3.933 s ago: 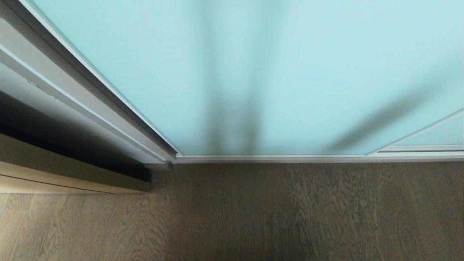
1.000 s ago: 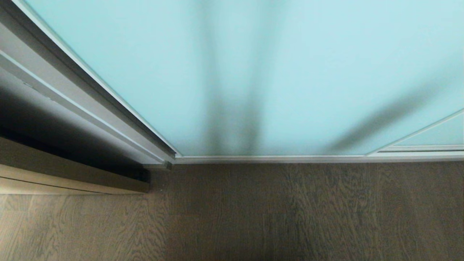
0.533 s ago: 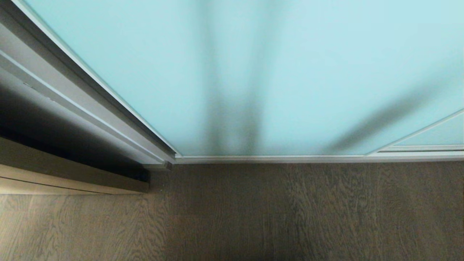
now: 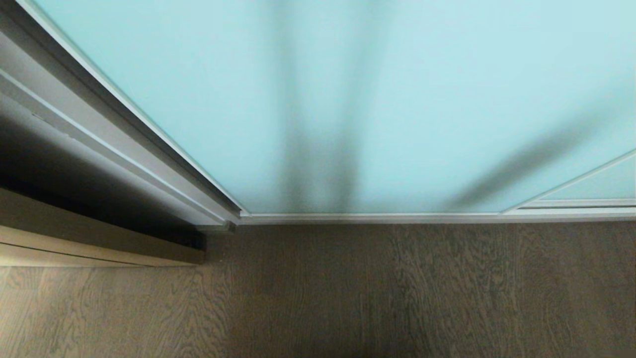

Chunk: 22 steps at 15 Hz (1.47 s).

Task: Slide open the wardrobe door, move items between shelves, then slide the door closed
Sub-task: Open the door

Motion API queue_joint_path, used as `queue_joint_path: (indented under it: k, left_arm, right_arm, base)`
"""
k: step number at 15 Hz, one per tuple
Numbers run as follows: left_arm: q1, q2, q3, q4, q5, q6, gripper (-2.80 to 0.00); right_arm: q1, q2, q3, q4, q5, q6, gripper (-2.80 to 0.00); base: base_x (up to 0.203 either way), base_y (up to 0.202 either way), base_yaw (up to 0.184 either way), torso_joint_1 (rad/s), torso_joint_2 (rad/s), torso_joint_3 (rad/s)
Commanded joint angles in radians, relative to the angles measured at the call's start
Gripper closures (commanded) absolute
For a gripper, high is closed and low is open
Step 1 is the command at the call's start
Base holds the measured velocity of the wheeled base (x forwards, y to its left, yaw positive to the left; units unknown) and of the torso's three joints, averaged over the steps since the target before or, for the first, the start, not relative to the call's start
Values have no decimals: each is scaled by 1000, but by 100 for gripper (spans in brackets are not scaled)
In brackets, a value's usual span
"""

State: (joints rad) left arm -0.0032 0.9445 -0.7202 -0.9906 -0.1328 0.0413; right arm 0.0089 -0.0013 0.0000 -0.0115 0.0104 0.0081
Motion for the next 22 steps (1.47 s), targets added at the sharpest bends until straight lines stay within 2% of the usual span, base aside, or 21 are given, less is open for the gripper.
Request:
queue_joint_path:
  k: [1, 4, 12, 17, 22]
  left_arm:
    - [-1, 48, -4, -18, -2, 0, 0]
    - [-12, 71, -20, -19, -4, 0, 0]
    - [-97, 134, -38, -21, -4, 0, 0]
    - [-115, 217, -41, -110, -4, -7, 0]
    - [-192, 238, -53, -114, -2, -10, 0]
  right_arm:
    - [0, -3, 1, -1, 0, 0, 0]
    - [0, -2, 0, -1, 0, 0, 0]
    - [0, -3, 0, 0, 0, 0, 0]
    - [0, -3, 0, -1, 0, 0, 0]
    - [0, -3, 0, -1, 0, 0, 0]
  base:
    - [0, 0, 0, 0, 0, 0]
    - [0, 0, 0, 0, 0, 0]
    - [0, 0, 0, 0, 0, 0]
    - [0, 0, 0, 0, 0, 0]
    - [0, 0, 0, 0, 0, 0]
